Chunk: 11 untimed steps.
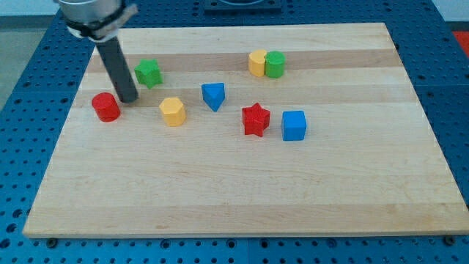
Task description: Slide the green star closer to the blue triangle
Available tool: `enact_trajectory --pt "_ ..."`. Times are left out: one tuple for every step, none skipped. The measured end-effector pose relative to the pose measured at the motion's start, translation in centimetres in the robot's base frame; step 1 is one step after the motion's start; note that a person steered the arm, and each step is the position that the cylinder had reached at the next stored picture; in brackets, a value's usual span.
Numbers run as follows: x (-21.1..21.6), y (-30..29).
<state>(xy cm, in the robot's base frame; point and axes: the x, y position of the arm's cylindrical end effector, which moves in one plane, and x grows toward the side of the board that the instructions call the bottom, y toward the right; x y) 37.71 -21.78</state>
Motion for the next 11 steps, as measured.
enact_trajectory --pt "-3.0 -0.4" --pt "-5.6 1.2" --pt "-6.1 6.0" --pt "-6.1 5.4" --pt "-4.7 0.9" --pt "-3.7 4.6" --pt "-3.5 9.1" --pt "-3.5 10.6" --pt "-3.5 11.5" --pt "-0.8 11.5" --pt "0.4 12.0"
